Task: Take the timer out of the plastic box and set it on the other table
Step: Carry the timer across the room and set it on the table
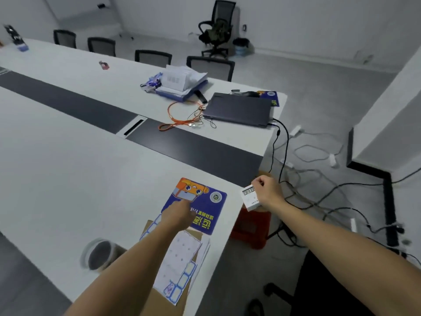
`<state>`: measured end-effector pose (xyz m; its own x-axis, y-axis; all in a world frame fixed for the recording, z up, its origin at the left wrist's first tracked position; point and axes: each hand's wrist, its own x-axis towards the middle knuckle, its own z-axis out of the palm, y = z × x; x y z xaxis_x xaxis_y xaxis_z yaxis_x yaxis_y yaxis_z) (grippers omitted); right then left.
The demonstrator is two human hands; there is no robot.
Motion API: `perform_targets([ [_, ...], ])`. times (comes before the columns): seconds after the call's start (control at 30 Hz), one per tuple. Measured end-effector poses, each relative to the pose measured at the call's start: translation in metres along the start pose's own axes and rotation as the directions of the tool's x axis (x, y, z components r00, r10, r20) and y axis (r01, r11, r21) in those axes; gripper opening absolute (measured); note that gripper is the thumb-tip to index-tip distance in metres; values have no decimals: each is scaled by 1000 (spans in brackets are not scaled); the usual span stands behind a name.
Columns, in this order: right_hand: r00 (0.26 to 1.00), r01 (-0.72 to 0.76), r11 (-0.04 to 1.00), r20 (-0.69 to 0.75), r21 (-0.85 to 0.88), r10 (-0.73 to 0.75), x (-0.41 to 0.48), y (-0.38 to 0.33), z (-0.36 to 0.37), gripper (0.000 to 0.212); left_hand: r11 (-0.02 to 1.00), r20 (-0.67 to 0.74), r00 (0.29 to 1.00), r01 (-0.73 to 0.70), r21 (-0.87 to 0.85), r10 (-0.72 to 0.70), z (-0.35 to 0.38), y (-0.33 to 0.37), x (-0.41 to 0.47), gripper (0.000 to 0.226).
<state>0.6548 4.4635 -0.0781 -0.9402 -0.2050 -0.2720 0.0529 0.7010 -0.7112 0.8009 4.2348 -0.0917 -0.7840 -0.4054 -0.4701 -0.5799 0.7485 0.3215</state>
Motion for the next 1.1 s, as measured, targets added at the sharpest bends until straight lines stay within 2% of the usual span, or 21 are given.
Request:
perform_targets([
  [0.2, 991, 109, 984, 88, -141, -97, 53, -38, 6, 24, 991, -33, 994, 106, -76, -109, -3, -3, 9, 35],
  [0.37, 970, 176, 982, 181, -71, -161, 89, -73, 45, 22, 970, -14, 979, 198, -143, -202, -15, -28, 40, 39],
  [0.53, 950, 204, 974, 259, -94, -174, 124, -100, 72, 20, 959, -2, 968, 248, -139, -250, -27, -39, 82, 27],
  [0.8, 941, 125, 989, 326, -83, -91, 182, -109, 104, 15, 953, 33, 964, 267, -143, -265, -5, -42, 111, 31],
  [0.97, 908, 81, 992, 418, -93, -35, 221, -110, 132, 11, 907, 53, 928, 373, -195, -370, 2, -43, 129, 33],
  [1.1, 874, -37, 998, 482, -57, 60, 250, -118, 152, 13, 860, 76, 885, 465, -210, -460, 6, -35, 142, 38],
])
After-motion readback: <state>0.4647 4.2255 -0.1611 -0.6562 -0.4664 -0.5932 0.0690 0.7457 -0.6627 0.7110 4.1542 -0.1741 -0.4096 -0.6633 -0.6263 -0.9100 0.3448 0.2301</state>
